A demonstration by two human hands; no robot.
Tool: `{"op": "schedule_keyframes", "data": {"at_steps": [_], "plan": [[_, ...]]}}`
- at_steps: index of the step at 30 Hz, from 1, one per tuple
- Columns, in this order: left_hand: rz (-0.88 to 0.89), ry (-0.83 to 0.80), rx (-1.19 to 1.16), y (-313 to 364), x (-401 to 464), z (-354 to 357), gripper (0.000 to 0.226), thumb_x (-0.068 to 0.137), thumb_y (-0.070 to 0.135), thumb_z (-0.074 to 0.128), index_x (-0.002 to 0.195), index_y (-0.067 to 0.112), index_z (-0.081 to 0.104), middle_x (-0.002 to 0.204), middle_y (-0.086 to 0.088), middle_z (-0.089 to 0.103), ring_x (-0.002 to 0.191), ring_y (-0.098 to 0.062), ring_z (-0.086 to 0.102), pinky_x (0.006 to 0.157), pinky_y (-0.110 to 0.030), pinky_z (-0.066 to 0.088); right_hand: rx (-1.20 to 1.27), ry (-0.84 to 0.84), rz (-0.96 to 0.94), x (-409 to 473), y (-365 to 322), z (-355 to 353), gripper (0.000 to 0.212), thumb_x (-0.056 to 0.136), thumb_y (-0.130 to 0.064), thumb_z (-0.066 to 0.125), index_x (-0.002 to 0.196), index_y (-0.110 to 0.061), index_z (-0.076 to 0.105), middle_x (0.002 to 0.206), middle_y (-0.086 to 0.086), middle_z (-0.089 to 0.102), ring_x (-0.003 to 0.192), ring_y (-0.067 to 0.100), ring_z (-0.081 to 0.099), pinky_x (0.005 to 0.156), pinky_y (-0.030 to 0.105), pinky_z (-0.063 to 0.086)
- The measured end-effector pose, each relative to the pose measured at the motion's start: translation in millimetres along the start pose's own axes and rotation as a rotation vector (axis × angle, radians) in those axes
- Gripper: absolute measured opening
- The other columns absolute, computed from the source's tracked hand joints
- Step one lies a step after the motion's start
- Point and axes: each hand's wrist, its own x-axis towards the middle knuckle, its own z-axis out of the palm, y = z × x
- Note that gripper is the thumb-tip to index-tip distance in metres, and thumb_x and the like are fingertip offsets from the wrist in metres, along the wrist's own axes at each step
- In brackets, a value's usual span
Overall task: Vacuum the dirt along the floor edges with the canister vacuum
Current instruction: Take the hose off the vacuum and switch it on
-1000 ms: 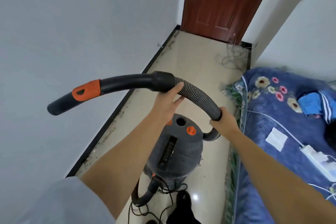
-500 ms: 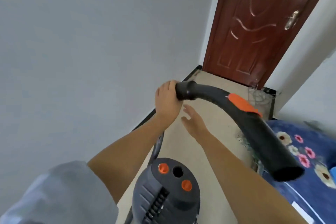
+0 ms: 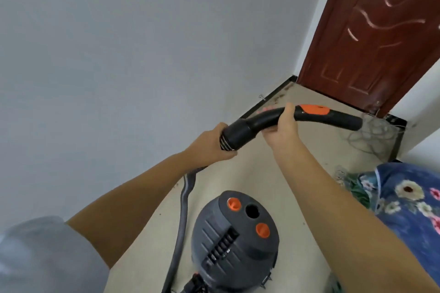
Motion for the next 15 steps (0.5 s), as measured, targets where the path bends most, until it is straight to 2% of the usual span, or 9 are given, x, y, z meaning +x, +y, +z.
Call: {"op": "schedule_keyframes", "data": {"at_steps": [3,5,7,8,11,13,15], "plan": [[-0.174,-0.352,-0.386,-17.6,-40.0,-10.0,0.022,0.088,0.021,0.064,0.100,0.025,0.046,0.080,-0.001,0.067,0.066,-0.012,0.067,0.061,-0.018,0.052,-0.021,-0.153,0.191,-3.2,46.1,0.9,0.029,0.090,-0.033,0.059,0.081,-0.008,0.047,0.052,0.004,0.052,0.052,0.016,0.051,0.068,0.030,0.051],[-0.276,-0.403,-0.576,-38.6,-63.8,-10.2,0.014,0.092,0.022,0.058,0.097,0.022,0.045,0.080,-0.010,0.066,0.062,-0.015,0.066,0.060,-0.022,0.053,-0.059,-0.231,0.277,-8.4,78.6,-2.7,0.028,0.090,-0.031,0.059,0.078,-0.009,0.047,0.050,0.002,0.050,0.046,0.014,0.050,0.065,0.028,0.049],[-0.327,-0.360,-0.631,-64.8,-85.0,-5.9,0.012,0.093,0.024,0.056,0.094,0.017,0.046,0.075,-0.009,0.063,0.058,-0.014,0.062,0.059,-0.023,0.052,-0.135,-0.267,0.339,-12.4,105.5,-9.1,0.027,0.092,-0.031,0.059,0.083,-0.008,0.049,0.058,0.005,0.055,0.051,0.015,0.055,0.061,0.030,0.053],[-0.330,-0.330,-0.593,-77.5,-93.9,-2.1,0.013,0.092,0.026,0.058,0.093,0.017,0.047,0.071,-0.007,0.063,0.056,-0.013,0.060,0.059,-0.023,0.050,-0.218,-0.262,0.350,-10.9,116.0,-15.0,0.026,0.093,-0.031,0.058,0.090,-0.006,0.051,0.068,0.009,0.060,0.059,0.017,0.060,0.061,0.032,0.055],[-0.344,-0.209,-0.486,-108.0,-109.3,13.7,0.014,0.091,0.030,0.060,0.090,0.021,0.049,0.065,0.001,0.061,0.049,-0.005,0.056,0.056,-0.017,0.048,-0.752,-0.245,0.322,2.3,133.9,-46.9,0.029,0.099,-0.027,0.049,0.114,-0.002,0.051,0.103,0.014,0.061,0.091,0.024,0.062,0.078,0.036,0.053],[-0.410,-0.131,-0.473,-123.5,-113.2,31.3,0.015,0.090,0.032,0.059,0.090,0.021,0.050,0.066,0.002,0.059,0.049,-0.001,0.055,0.055,-0.013,0.048,-1.014,-0.172,0.279,14.9,135.3,-81.1,0.030,0.100,-0.020,0.047,0.122,0.000,0.053,0.109,0.013,0.059,0.098,0.024,0.059,0.083,0.036,0.050],[-0.480,-0.070,-0.530,-136.7,-114.1,52.7,0.024,0.089,0.034,0.061,0.102,0.018,0.049,0.068,0.000,0.061,0.051,-0.005,0.057,0.056,-0.016,0.049,-1.118,-0.083,0.221,29.1,129.4,-120.6,0.027,0.099,-0.011,0.047,0.120,0.003,0.055,0.100,0.012,0.060,0.090,0.023,0.059,0.079,0.032,0.049]]}}
